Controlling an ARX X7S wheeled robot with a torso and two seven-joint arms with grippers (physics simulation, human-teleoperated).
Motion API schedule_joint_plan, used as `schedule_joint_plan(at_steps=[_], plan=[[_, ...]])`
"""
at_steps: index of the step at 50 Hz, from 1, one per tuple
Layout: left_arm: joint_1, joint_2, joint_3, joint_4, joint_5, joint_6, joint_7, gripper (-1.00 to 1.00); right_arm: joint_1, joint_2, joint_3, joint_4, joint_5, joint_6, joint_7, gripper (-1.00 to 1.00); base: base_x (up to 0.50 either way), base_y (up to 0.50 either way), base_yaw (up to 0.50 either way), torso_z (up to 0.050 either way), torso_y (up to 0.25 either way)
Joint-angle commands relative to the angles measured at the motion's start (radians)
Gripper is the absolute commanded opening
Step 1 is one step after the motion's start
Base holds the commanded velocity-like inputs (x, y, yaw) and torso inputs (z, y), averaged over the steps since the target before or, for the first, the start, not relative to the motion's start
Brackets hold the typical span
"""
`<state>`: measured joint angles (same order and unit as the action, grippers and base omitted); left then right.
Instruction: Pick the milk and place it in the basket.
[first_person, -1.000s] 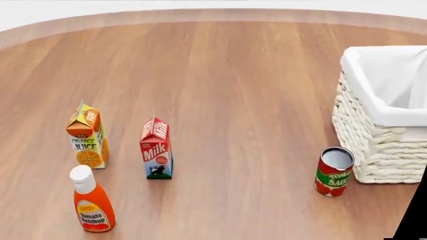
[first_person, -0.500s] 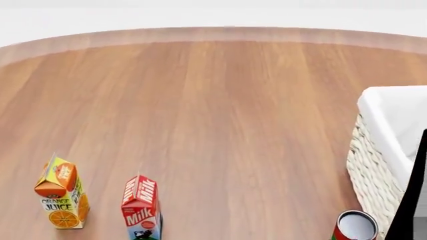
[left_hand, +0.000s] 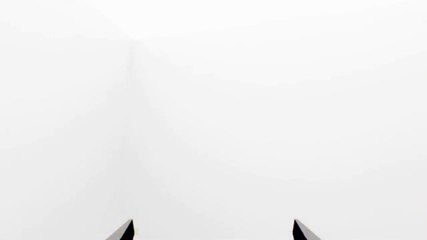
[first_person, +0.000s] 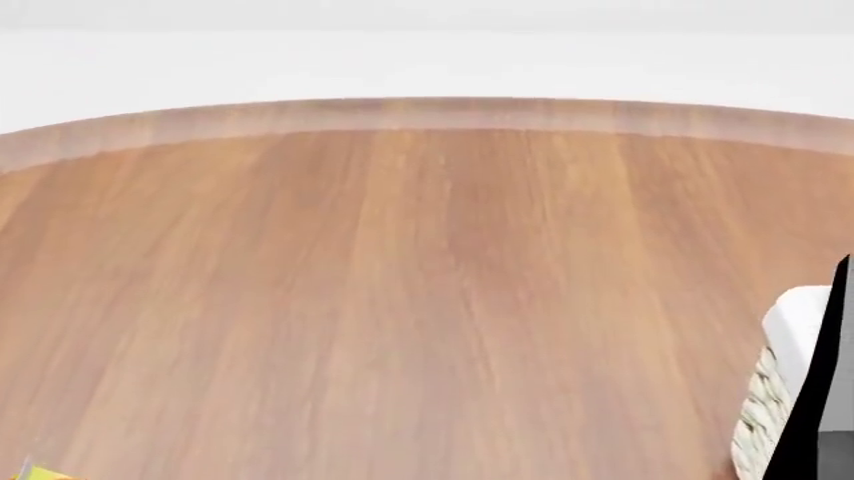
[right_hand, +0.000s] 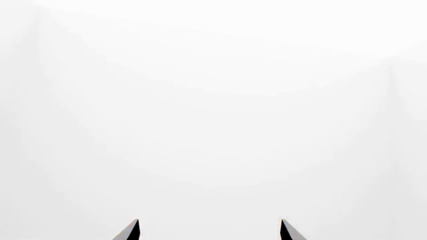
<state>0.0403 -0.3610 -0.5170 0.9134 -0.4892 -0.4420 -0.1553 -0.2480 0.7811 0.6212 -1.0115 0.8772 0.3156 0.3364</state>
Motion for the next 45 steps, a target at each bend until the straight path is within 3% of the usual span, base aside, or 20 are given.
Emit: schedule_joint_plan(at_steps=[1, 15, 26, 40, 45], plan=[[-0.003, 0.017, -0.032, -0.015, 0.022, 0.029, 0.008, 1.00, 0.008, -0.009, 0.004, 0.008, -0.023, -0.006, -0.008, 1.00, 0.50, 0.00, 0.00, 0.000, 0.000], [0.000, 0.013, -0.028, -0.018, 0.022, 0.036, 0.004, 1.00, 0.007, 0.001, -0.011, 0.013, -0.034, -0.007, 0.005, 1.00, 0.49, 0.00, 0.00, 0.000, 0.001], [0.006, 0.011, -0.025, -0.020, 0.023, 0.042, 0.002, 1.00, 0.031, 0.034, -0.026, 0.015, -0.019, -0.011, 0.008, 1.00, 0.06, 0.00, 0.00, 0.000, 0.000], [0.011, 0.012, -0.011, -0.030, 0.030, 0.054, 0.001, 1.00, 0.172, 0.182, -0.149, 0.172, 0.129, 0.006, -0.107, 1.00, 0.00, 0.00, 0.00, 0.000, 0.000], [0.008, 0.007, -0.009, -0.029, 0.027, 0.049, -0.003, 1.00, 0.152, 0.197, -0.198, 0.202, 0.078, -0.046, -0.288, 1.00, 0.00, 0.00, 0.00, 0.000, 0.000]])
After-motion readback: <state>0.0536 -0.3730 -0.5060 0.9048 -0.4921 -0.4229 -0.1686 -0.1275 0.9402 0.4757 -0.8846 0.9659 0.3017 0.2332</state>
